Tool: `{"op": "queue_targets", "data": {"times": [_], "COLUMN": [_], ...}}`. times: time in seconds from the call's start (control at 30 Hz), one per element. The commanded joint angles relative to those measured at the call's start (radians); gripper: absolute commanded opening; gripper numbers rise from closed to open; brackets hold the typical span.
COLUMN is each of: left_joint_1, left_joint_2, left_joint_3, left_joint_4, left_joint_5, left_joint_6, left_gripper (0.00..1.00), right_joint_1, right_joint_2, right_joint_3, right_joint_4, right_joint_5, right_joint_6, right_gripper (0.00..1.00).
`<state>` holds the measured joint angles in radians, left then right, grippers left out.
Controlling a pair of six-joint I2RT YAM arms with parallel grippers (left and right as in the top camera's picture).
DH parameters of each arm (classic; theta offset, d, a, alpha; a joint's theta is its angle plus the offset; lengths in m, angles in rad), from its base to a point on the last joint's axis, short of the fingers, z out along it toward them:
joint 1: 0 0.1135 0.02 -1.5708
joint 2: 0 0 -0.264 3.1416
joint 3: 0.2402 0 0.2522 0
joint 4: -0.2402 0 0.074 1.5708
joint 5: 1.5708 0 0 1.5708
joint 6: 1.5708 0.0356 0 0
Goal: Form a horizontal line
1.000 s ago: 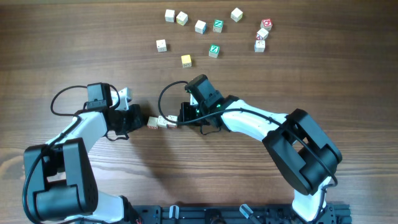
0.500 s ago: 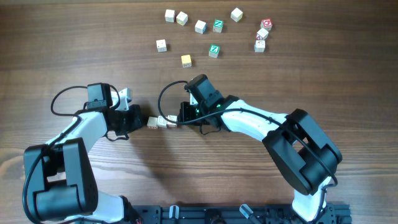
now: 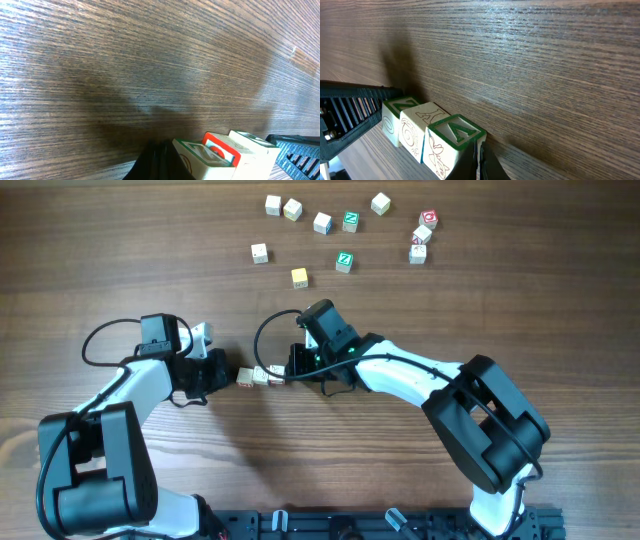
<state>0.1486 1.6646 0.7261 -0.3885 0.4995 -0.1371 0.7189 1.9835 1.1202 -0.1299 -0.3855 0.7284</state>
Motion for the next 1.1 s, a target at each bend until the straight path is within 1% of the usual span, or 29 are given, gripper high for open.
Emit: {"op": "queue_targets", "data": {"times": [0.0,0.43,0.57,0.77,1.07], "left_joint_1": [-0.007,-0.007,-0.007,-0.007,-0.006], "left_joint_2": [0.013,0.013,0.013,0.013,0.013], "left_joint_3": [-0.010,-0.010,-0.010,-0.010,-0.010], "left_joint_4": [-0.008,-0.019,-0.019,-0.017,0.039], "left_joint_5": [-0.003,-0.003,-0.003,-0.003,-0.003], "left_joint_6": [-0.006,-0.006,-0.006,-0.006,-0.006], "left_gripper": [0.04,0.04,0.04,0.04,0.04], "right_joint_1": [-0.002,-0.002,-0.002,-0.003,-0.005], "right_joint_2": [0.017,0.017,0.017,0.017,0.017], "right_joint_3": [-0.002,-0.002,-0.002,-0.002,-0.002], "right_joint_4": [0.007,-0.006,-0.044,-0.047,-0.047], "right_joint_5": [-0.019,-0.053,-0.018,0.013,0.027], "right_joint_6": [-0.019,0.015,0.035,0.034,0.033], "right_gripper": [0.05,0.05,0.05,0.05,0.05]}}
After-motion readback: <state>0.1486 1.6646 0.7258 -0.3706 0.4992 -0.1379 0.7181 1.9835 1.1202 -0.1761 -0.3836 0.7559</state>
